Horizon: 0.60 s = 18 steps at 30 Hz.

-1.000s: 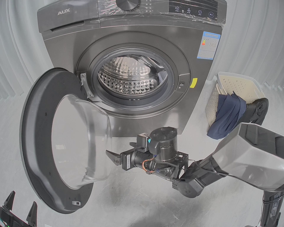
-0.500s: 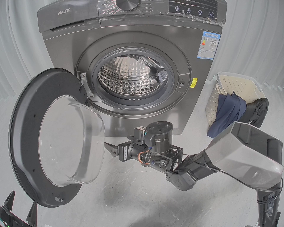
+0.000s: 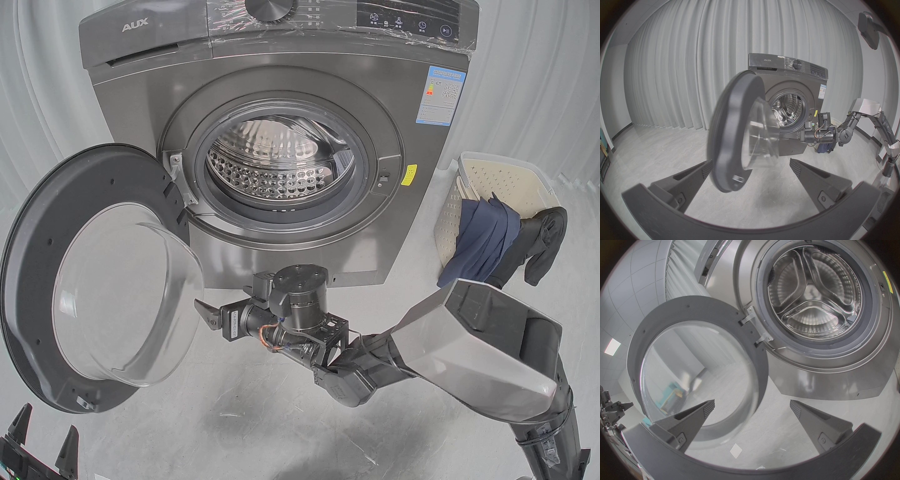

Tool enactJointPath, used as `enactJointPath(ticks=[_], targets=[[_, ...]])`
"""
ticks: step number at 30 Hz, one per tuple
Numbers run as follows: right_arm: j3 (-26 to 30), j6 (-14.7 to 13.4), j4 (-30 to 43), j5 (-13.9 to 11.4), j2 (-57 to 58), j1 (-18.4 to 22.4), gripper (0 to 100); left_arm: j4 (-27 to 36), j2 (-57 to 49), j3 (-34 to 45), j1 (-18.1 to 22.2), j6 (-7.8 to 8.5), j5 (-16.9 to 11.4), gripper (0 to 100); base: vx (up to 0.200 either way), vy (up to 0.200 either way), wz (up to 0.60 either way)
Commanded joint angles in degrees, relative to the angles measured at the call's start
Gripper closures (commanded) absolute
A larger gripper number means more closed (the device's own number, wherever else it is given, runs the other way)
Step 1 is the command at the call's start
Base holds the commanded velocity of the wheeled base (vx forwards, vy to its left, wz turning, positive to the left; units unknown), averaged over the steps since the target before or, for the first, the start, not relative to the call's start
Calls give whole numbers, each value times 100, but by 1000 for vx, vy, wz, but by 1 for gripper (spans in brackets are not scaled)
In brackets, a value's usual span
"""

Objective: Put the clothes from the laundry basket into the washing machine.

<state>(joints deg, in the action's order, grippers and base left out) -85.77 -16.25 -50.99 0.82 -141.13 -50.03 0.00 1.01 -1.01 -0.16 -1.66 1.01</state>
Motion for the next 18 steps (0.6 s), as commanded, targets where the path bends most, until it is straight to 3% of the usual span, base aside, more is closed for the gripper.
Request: enactJointPath(ticks=[1,7,18], targets=[[-54,-1,2,-3,-90,37,0,0,-84,92,-2,-1,4,0,0,0,0],[-115,8,28,-47,-178,-77,0,0,-84,92,-2,-1,4,0,0,0,0],[-1389,-45,494,33,-846,-508,0,0,-84,92,-2,-1,-5,0,0,0,0]])
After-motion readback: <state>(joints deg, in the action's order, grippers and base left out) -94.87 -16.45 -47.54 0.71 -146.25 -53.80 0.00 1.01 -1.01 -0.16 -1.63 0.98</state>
